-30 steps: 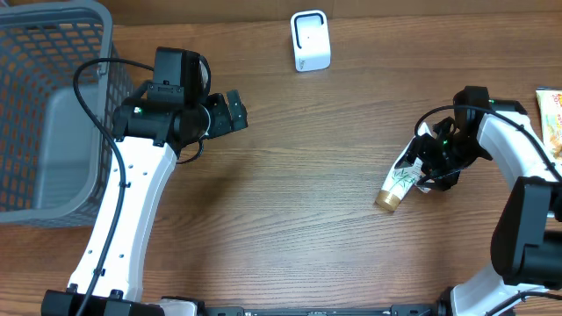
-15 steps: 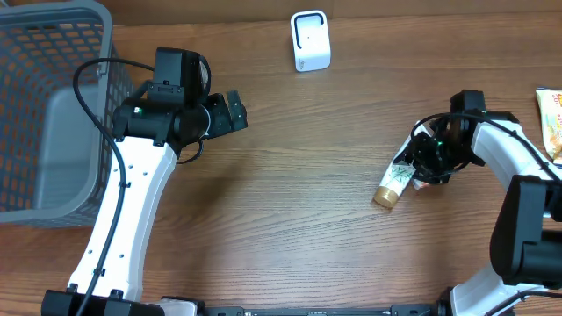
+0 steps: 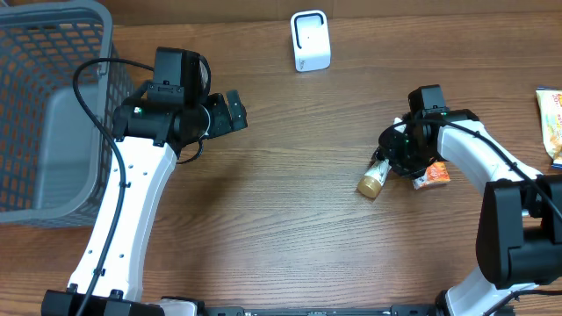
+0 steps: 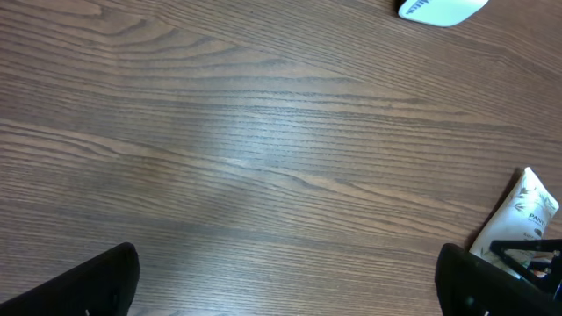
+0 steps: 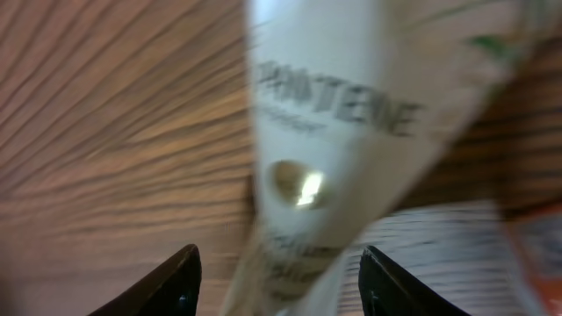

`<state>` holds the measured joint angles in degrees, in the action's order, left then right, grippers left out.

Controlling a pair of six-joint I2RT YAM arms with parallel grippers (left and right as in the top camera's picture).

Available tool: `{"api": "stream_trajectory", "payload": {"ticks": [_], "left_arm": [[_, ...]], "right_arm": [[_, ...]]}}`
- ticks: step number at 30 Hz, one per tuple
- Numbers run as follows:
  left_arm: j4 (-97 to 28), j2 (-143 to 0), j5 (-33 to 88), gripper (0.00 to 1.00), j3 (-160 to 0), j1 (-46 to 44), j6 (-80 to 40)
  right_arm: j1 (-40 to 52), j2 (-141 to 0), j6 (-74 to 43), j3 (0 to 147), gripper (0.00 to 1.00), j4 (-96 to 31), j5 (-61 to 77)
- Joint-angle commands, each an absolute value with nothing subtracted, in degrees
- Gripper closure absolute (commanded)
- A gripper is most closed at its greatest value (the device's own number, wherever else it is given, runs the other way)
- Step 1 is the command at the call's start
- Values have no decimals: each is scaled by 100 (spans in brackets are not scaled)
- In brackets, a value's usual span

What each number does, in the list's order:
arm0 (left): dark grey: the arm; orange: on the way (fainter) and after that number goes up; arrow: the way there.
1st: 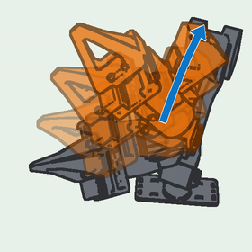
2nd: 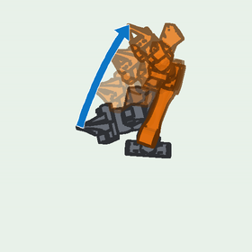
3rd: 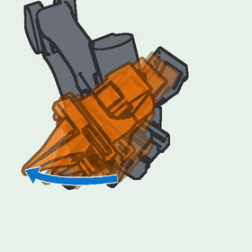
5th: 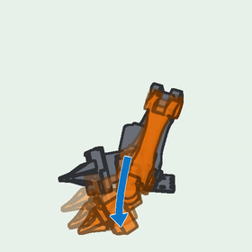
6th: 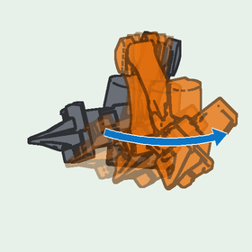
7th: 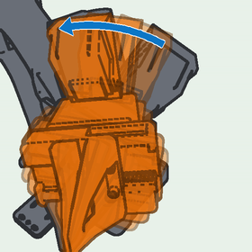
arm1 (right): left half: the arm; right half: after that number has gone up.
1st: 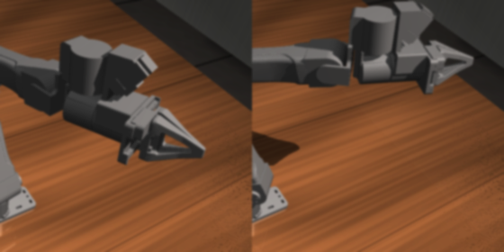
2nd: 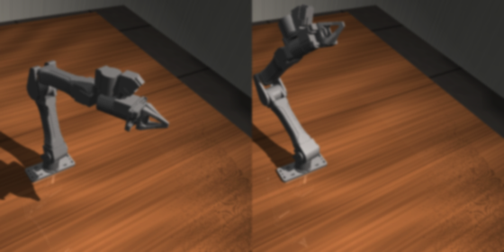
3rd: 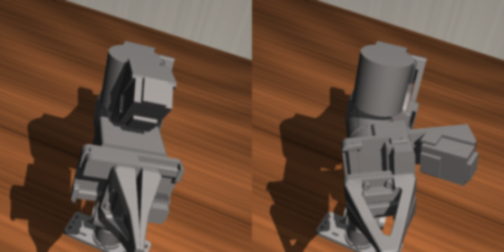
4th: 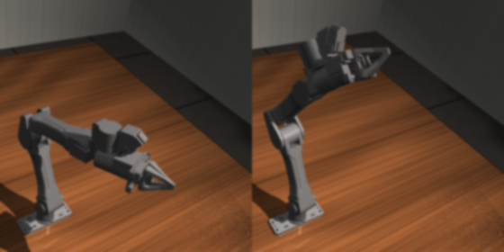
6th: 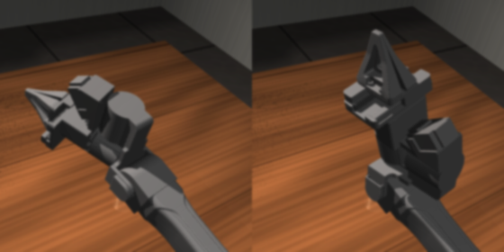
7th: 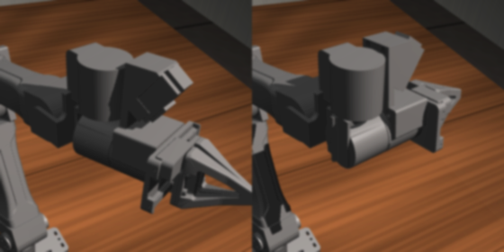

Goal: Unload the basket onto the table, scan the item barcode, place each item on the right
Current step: 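Lift the Pantene tube up to the scanner with the right gripper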

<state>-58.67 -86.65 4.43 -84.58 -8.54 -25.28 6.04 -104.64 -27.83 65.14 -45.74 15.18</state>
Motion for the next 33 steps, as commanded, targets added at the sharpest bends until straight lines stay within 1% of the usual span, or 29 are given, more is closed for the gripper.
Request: {"api": "stream_trajectory", "payload": {"ticks": [1,5,7,10,17,19,20,21,26,33], "left_arm": [[-5848,-8689,386,0,-8473,-875,-2440],[-5848,-8689,388,0,-8473,-875,-2440],[-5846,-8689,388,0,-8473,-875,-2440],[-5846,-8689,386,0,-8473,-864,-2440],[-5846,-8689,388,0,-8473,-864,-2440],[-5848,-8689,388,0,-8473,-867,-2440],[-5846,-8689,388,0,-8473,-864,-2440],[-5848,-8689,388,0,-8473,-864,-2440],[-5848,-8689,388,0,-8473,-864,-2440],[-5846,-8689,388,0,-8473,-864,-2440]], "right_arm": [[596,-10460,-3321,6451,45,-4635,858],[596,-10479,-3369,6298,48,-4554,576],[596,-10492,-3369,6233,53,-4501,585],[596,-10492,-3374,6219,67,-4434,631],[593,-10490,-3242,6506,85,-4427,923],[593,-10490,-3081,6766,85,-4668,928],[589,-10490,-3055,6921,88,-4762,943],[587,-10490,-2985,7091,96,-4827,1024],[589,-10490,-2952,8119,96,-4941,1236],[718,-10543,-2051,9612,96,-4921,1406]]}}
